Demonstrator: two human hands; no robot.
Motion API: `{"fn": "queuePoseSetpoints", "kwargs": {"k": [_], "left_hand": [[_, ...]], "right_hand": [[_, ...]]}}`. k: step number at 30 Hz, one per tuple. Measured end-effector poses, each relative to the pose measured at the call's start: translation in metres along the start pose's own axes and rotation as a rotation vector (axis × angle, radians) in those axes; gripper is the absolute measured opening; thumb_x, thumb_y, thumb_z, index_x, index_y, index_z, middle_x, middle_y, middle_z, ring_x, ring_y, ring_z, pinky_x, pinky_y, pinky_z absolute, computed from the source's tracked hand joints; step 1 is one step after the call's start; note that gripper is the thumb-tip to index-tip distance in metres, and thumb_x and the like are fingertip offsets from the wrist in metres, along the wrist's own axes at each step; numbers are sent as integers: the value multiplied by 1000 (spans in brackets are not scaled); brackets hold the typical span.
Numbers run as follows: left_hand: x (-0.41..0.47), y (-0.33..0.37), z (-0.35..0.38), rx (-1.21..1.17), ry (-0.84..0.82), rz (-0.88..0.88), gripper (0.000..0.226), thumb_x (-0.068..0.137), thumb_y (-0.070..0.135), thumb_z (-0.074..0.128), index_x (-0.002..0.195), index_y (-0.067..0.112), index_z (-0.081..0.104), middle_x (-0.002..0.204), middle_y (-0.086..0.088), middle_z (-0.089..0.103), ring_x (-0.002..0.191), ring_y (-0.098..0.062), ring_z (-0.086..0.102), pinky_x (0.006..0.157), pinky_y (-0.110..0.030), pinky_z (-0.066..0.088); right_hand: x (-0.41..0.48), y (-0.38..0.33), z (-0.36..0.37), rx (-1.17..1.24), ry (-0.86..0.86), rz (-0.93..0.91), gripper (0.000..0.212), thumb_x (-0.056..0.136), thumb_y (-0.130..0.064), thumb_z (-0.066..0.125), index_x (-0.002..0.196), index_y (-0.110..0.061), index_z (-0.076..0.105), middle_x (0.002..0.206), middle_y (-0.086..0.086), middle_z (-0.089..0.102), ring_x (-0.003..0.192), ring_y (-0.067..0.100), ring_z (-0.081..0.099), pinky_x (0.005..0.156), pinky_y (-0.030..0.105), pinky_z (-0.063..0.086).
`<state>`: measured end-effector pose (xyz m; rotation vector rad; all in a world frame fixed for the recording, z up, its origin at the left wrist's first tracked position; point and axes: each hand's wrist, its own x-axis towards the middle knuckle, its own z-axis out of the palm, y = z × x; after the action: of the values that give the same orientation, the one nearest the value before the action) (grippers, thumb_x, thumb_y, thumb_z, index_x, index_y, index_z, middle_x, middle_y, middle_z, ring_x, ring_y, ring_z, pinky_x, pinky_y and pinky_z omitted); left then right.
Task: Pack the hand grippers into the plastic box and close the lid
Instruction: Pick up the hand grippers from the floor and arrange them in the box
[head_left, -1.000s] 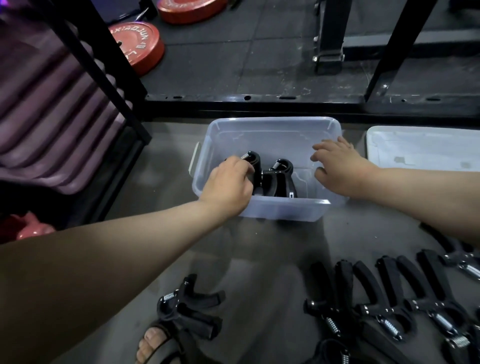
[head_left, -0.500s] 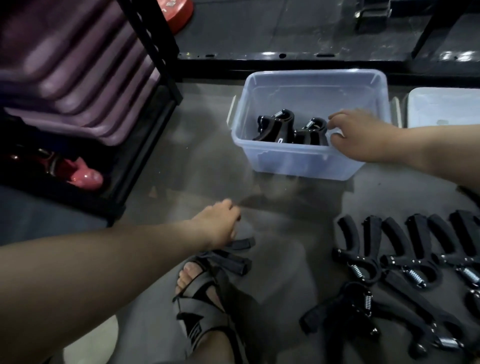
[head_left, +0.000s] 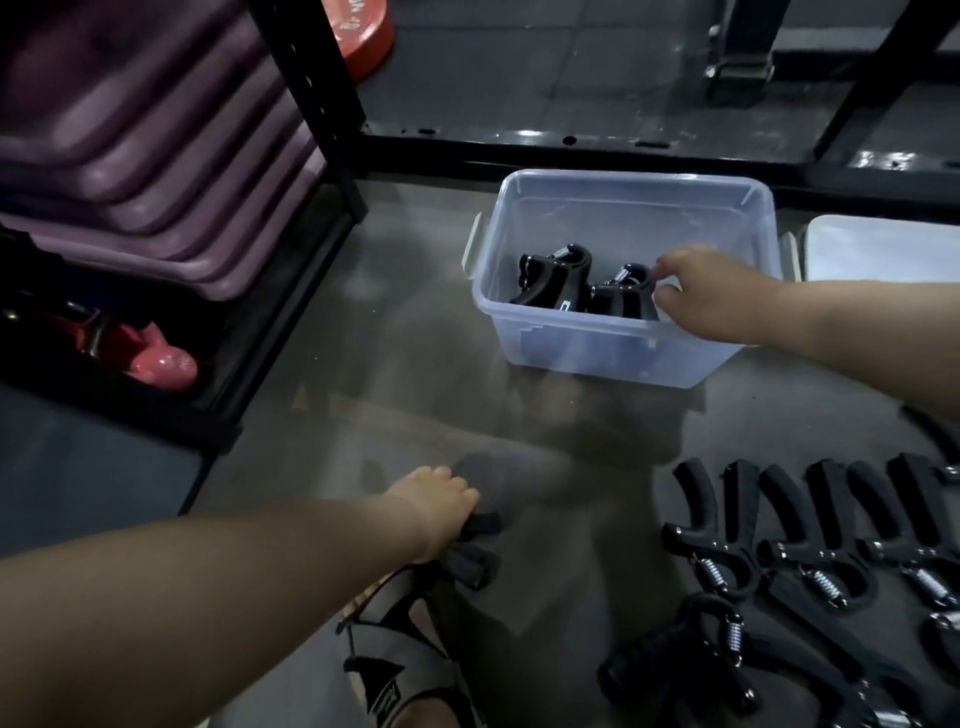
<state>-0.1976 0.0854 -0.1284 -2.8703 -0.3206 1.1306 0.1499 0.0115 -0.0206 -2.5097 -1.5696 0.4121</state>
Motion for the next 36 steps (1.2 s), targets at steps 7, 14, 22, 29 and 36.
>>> {"fn": "queuePoseSetpoints", "kwargs": {"k": [7,14,22,29,36], "left_hand": [[0,15,-3,312,21,227,35,89,31,62,123,22,57,126,-4,53,116,-30,44,92,-38,35],[-3,-20,-113,-391,-114,111,29,80,36,74,102,26,59,92,3,67,76,-23,64,66,-30,55],[-17,-35,-243,-1678,108,399,12,94,7,57,103,6,65,105,-23,67,64,-28,67,57,-32,58],[21,-38,-287,-1702,580,297,19,94,-5,55,110,-3,65,106,-24,65,88,-30,66,89,-40,55],[74,-33,-266,-1450,545,56,25,99,3,48,89,13,69,87,3,67,78,-12,64,81,-26,53]], "right_hand": [[2,5,-2,26,-46,66,31,94,-17,48,112,1,66,121,21,61,114,40,54,98,50,44],[-2,10,-11,88,-77,117,33,97,-17,47,124,-3,63,131,18,58,123,36,51,104,44,40],[0,21,-20,276,-81,257,32,98,-22,48,119,-4,64,124,12,64,116,31,57,102,40,43],[10,29,-32,484,-51,346,29,93,-17,51,110,-2,69,117,14,68,112,31,60,97,38,46],[29,40,-29,730,-36,420,27,85,-14,56,102,4,67,113,26,66,108,42,61,97,53,49]]}}
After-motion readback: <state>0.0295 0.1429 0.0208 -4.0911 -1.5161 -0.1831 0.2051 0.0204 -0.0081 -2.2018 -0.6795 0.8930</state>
